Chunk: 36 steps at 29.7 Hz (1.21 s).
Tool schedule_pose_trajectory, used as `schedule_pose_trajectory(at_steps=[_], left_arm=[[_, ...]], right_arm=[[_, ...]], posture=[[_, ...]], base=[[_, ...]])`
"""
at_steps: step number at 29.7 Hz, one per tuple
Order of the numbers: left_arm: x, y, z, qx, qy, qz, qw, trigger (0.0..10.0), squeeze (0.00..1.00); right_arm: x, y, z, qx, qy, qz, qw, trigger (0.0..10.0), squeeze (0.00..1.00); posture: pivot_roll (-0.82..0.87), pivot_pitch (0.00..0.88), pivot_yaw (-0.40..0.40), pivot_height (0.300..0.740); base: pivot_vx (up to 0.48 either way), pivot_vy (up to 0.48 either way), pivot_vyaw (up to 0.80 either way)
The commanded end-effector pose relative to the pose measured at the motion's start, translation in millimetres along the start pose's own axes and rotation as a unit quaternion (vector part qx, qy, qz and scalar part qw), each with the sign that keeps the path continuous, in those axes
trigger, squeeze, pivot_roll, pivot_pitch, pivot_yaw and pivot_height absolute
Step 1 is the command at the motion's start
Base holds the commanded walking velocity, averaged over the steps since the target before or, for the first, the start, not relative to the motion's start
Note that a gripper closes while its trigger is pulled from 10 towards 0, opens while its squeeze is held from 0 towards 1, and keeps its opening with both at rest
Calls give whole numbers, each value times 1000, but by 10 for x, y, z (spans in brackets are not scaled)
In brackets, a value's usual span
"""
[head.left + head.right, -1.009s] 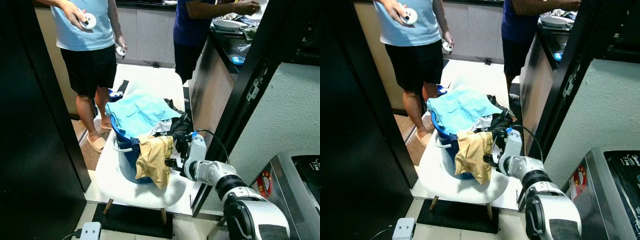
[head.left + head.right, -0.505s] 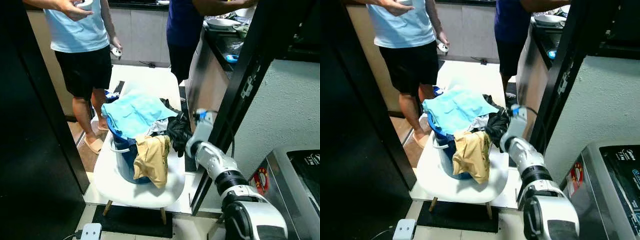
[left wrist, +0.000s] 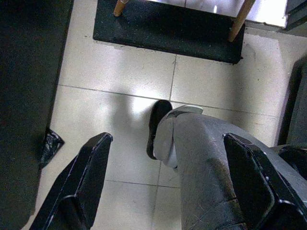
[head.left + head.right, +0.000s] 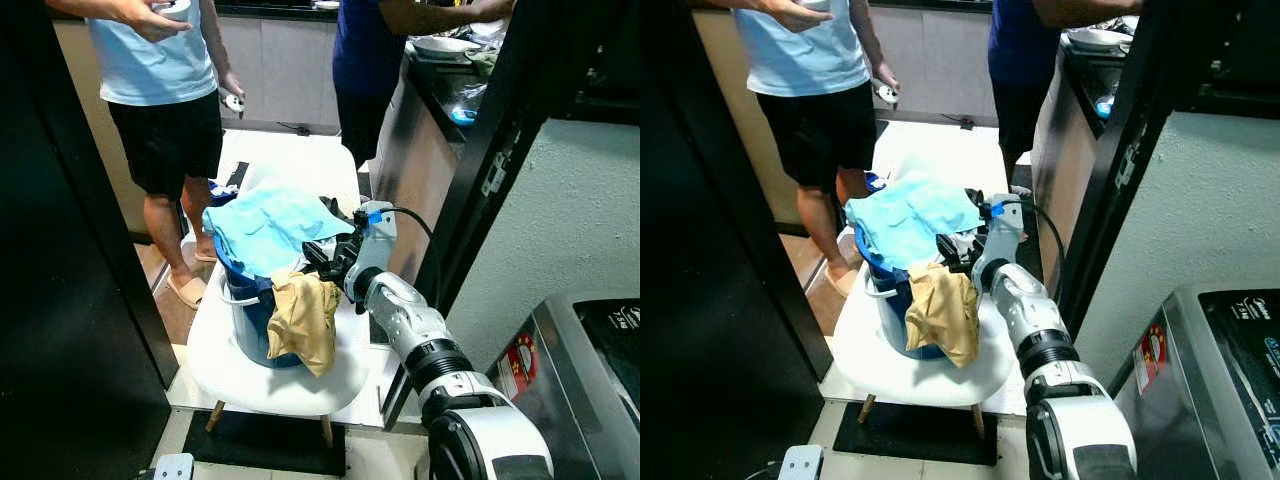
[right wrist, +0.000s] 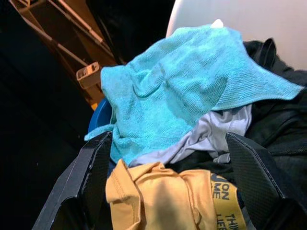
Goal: Clothes washing
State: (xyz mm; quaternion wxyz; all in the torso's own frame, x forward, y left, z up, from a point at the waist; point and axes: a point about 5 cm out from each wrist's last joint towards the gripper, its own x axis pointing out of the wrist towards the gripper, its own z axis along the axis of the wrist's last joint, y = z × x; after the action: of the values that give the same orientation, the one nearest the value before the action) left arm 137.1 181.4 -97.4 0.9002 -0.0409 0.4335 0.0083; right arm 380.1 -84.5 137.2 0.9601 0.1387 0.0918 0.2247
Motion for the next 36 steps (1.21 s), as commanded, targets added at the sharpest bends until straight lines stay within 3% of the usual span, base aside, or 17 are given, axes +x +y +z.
schedule_pose_trajectory(at_steps=[1, 12, 16, 24, 29, 36], left_arm=[[-46, 25, -145, -5, 29, 4, 1000, 10000, 0], [-39, 9, -124, -5, 22, 1, 1000, 10000, 0], [-39, 1, -127, 8, 24, -2, 1000, 10000, 0], [-25, -8, -84, -9, 13, 5, 1000, 10000, 0], [-19, -37, -77, -5, 11, 0, 1000, 10000, 0], [-22, -48, -85, -3, 10, 0, 1000, 10000, 0]], right_arm=[[-11, 6, -49, -4, 1, 1, 1000, 10000, 0], [-9, 45, -94, -17, 9, 3, 1000, 10000, 0], [-6, 70, -111, -25, 13, 12, 1000, 10000, 0], [-4, 88, -142, -50, 23, 16, 998, 10000, 0], [-6, 66, -145, -50, 28, 11, 998, 10000, 0], [-17, 76, -247, -85, 61, 10, 995, 10000, 0]], posture=[[155, 0, -59, 740], [151, 0, -51, 740], [152, 0, -54, 740], [149, 0, -57, 740], [148, 0, -60, 740], [151, 0, -69, 740]], base=[[0, 0, 0], [0, 0, 0], [0, 419, 0], [0, 472, 0], [0, 0, 0], [0, 0, 0]])
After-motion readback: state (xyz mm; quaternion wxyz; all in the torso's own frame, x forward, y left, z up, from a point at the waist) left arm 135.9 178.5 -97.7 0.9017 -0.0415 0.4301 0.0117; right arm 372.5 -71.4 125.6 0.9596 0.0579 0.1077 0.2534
